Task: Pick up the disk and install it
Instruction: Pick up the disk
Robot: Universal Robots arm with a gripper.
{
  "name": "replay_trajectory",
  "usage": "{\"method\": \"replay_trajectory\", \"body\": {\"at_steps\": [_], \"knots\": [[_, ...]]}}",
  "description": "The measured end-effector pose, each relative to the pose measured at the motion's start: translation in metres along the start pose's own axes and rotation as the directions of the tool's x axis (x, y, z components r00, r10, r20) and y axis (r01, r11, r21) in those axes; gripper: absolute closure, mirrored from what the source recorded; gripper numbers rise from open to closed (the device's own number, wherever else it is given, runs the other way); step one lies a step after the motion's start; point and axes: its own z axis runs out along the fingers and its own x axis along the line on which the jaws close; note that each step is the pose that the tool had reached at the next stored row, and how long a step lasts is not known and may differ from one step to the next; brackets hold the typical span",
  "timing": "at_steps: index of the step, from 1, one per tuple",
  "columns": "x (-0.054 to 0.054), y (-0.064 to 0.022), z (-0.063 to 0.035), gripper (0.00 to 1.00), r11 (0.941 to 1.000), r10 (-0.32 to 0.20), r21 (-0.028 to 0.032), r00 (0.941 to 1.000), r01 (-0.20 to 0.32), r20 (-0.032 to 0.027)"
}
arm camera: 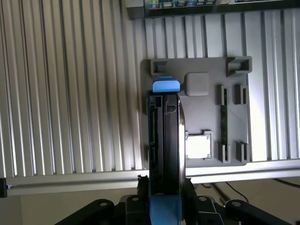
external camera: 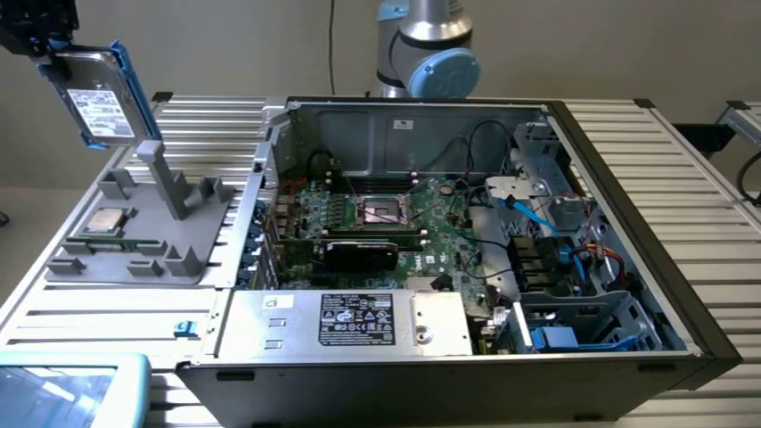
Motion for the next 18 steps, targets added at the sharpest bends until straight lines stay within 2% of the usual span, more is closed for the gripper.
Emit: {"method": "replay_trajectory", "body": {"at_steps": [8, 16, 18], "knots": [[0.000, 0.0057, -0.0365, 0.63, 1.0000, 0.000, 0.0001, 1.0000, 0.000, 0.0001], [0.000, 0.0066, -0.0388, 0.63, 1.0000, 0.000, 0.0004, 1.0000, 0.000, 0.0002], [0.001, 0.0121, -0.0405, 0.63, 1.0000, 0.000, 0.0002, 1.0000, 0.000, 0.0002]]}}
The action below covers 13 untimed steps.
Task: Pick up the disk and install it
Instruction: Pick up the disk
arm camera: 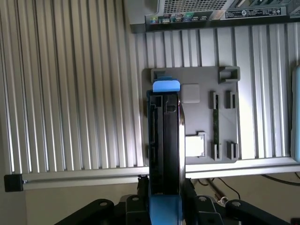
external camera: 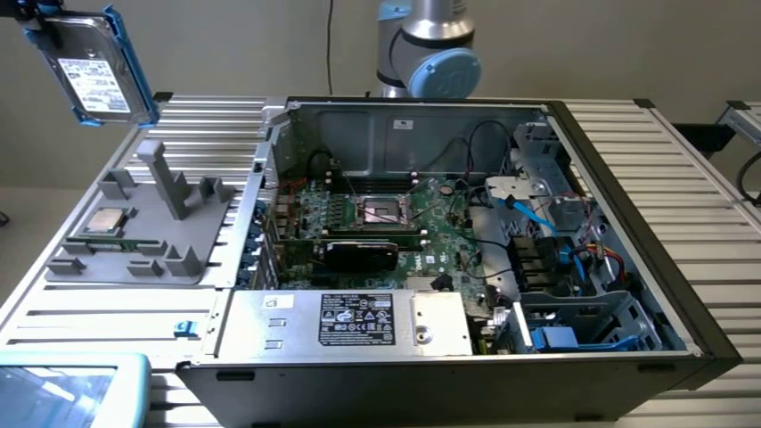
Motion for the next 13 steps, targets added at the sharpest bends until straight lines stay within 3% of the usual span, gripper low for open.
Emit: {"method": "replay_trajectory", "body": {"at_steps": [13], "knots": [[0.003, 0.0553, -0.0244, 0.63, 1.0000, -0.001, 0.0002, 1.0000, 0.001, -0.0040]]}}
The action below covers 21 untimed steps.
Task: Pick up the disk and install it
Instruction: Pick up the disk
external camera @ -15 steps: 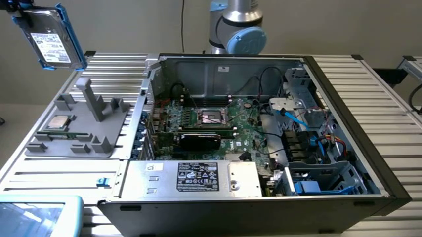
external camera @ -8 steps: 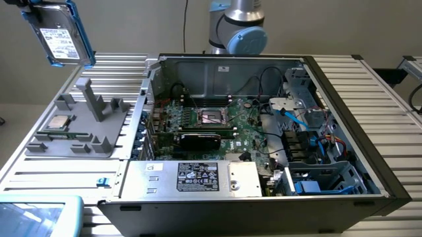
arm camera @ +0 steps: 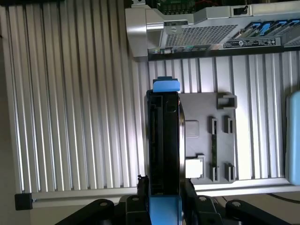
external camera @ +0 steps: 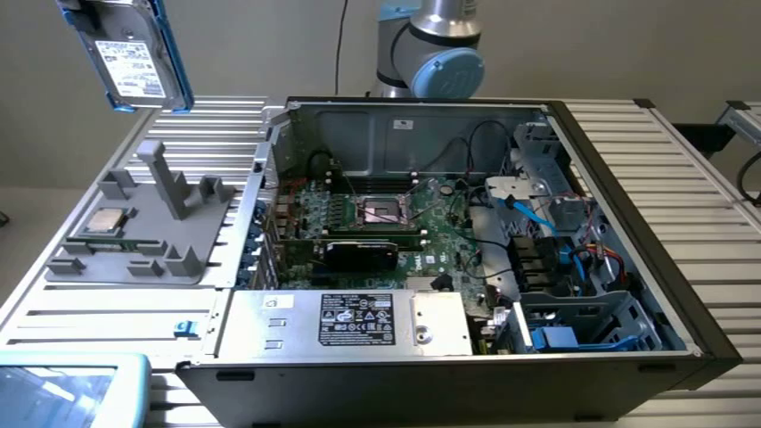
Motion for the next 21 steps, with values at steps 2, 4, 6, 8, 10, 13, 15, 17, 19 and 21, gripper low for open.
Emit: {"method": "replay_trajectory", "body": {"at_steps": [2, 4, 6, 8, 10, 13, 15, 17, 19, 21], "knots": [[0.000, 0.0041, -0.0035, 0.63, 1.0000, -0.001, 0.0002, 1.0000, 0.001, -0.0002], [0.000, 0.0086, -0.0074, 0.63, 1.0000, -0.003, 0.0001, 1.0000, 0.003, -0.0002], [0.000, 0.0108, -0.0105, 0.63, 1.0000, -0.005, 0.0000, 1.0000, 0.005, -0.0002], [0.000, 0.0108, -0.0106, 0.63, 1.0000, -0.006, -0.0001, 1.0000, 0.006, -0.0003], [0.000, 0.0108, -0.0106, 0.63, 1.0000, -0.007, -0.0002, 1.0000, 0.007, -0.0003], [0.000, 0.0110, -0.0109, 0.63, 1.0000, -0.007, 0.0000, 1.0000, 0.007, -0.0001], [0.000, 0.0123, -0.0126, 0.63, 1.0000, -0.007, 0.0001, 1.0000, 0.007, -0.0001], [0.000, 0.0165, -0.0156, 0.63, 1.0000, -0.007, -0.0001, 1.0000, 0.007, -0.0002], [0.001, 0.0226, -0.0199, 0.63, 1.0000, -0.007, 0.0001, 1.0000, 0.007, -0.0001], [0.001, 0.0295, -0.0254, 0.63, 1.0000, -0.007, 0.0001, 1.0000, 0.007, -0.0001]]}}
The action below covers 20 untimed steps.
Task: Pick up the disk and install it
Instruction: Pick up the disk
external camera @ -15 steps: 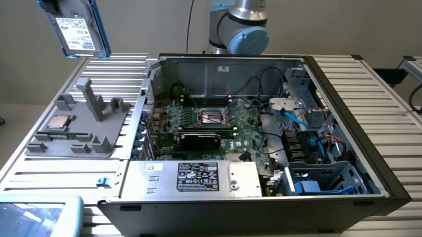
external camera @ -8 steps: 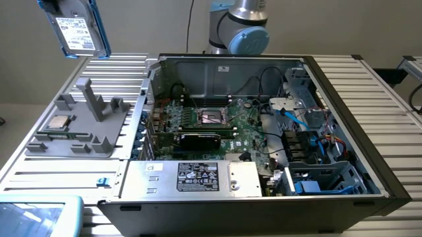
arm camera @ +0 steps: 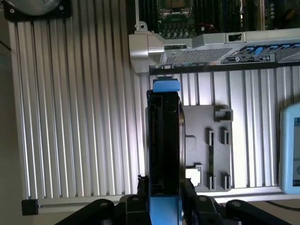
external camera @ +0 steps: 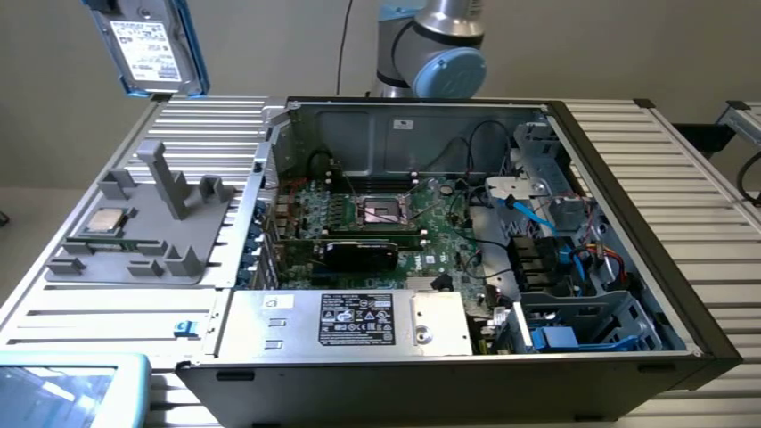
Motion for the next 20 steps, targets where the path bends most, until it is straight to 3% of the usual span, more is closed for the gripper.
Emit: {"method": "replay_trajectory", "body": {"at_steps": [3, 11, 20], "knots": [[0.000, 0.0058, -0.0053, 0.63, 1.0000, 0.000, 0.0002, 1.0000, 0.000, 0.0000], [0.000, 0.0080, -0.0079, 0.63, 1.0000, 0.000, 0.0006, 1.0000, 0.000, 0.0002], [0.002, 0.0403, -0.0237, 0.63, 1.0000, 0.000, 0.0076, 1.0000, 0.000, 0.0007]]}}
